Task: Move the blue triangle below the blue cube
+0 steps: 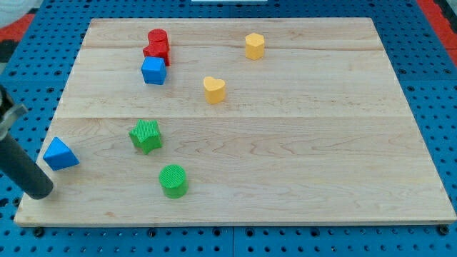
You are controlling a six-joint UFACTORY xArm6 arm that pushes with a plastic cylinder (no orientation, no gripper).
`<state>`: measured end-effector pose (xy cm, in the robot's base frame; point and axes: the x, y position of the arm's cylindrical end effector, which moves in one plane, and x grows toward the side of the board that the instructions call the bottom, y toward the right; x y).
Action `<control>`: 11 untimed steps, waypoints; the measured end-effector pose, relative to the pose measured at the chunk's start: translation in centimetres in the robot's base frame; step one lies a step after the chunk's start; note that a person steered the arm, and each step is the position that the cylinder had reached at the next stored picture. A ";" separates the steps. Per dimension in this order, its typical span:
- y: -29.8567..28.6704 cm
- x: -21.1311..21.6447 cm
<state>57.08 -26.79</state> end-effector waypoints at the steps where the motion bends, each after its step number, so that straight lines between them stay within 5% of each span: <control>1: 0.4 -4.0; 4: 6.2 -13.3; 8: 15.4 -12.6; 11: 13.5 -15.4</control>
